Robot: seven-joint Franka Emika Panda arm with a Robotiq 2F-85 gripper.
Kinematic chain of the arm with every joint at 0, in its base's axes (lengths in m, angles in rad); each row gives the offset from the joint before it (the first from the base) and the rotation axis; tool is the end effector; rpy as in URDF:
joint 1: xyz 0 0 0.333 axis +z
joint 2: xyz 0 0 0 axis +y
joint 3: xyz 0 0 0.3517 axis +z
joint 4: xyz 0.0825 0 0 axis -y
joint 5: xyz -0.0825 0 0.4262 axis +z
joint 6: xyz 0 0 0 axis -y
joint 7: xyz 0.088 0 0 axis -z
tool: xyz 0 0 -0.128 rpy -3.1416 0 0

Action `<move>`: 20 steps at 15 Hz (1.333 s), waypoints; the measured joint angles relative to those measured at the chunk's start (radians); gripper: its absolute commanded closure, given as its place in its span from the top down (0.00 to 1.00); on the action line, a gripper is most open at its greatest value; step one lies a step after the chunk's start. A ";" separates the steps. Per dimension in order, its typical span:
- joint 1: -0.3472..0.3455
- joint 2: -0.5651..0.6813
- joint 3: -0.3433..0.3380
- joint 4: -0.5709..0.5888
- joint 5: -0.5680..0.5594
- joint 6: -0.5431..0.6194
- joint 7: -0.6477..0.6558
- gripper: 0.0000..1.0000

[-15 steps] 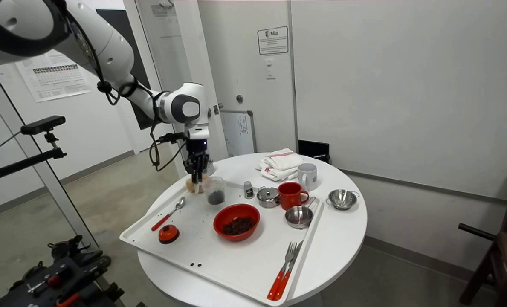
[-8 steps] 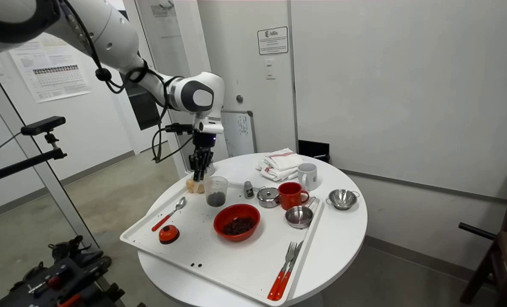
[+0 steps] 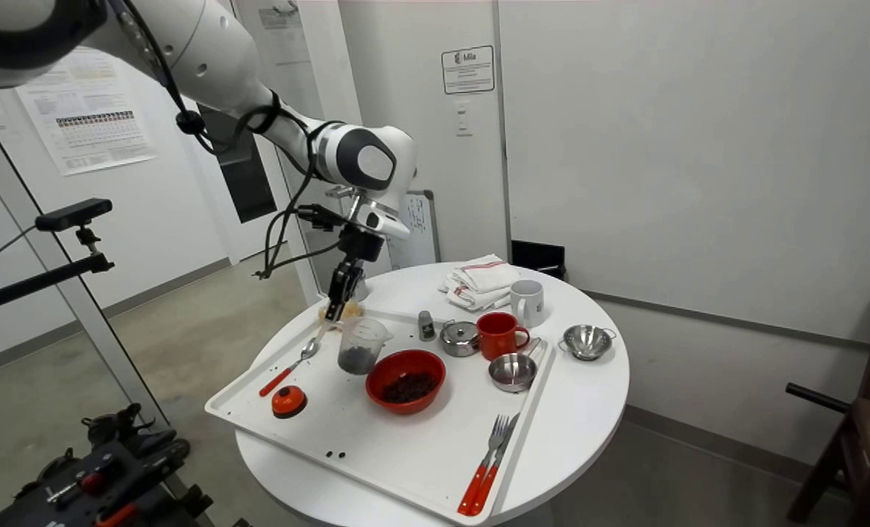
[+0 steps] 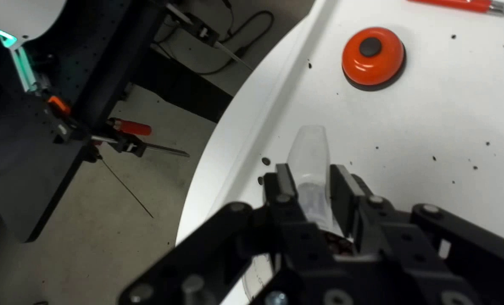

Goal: Pick the jar and pour some beans into the red bowl

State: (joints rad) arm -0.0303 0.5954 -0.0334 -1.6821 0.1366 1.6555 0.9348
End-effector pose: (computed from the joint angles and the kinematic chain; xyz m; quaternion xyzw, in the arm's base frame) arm 0.6407 -0.0231 0.2093 0.8218 -0.4783 -0.2990 0.0805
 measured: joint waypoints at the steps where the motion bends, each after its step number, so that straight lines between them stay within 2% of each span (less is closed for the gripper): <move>1: 0.001 0.015 0.000 0.022 -0.002 -0.047 -0.032 0.12; 2: 0.004 0.033 0.000 0.049 -0.002 -0.095 -0.062 0.11; 3: 0.007 0.053 0.000 0.078 -0.002 -0.140 -0.083 0.26; 6: 0.016 0.068 -0.009 0.089 -0.001 -0.145 -0.086 0.26; 7: 0.016 0.067 -0.011 0.088 -0.001 -0.145 -0.086 0.12; 11: 0.017 0.084 -0.014 0.102 0.020 -0.169 -0.078 0.12; 16: 0.010 0.174 -0.017 0.205 0.131 -0.257 -0.045 0.12; 20: -0.021 0.214 -0.035 0.263 0.221 -0.284 -0.028 0.12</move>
State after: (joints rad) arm -0.0508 0.8094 -0.0680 -1.4196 0.3575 1.3718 0.9065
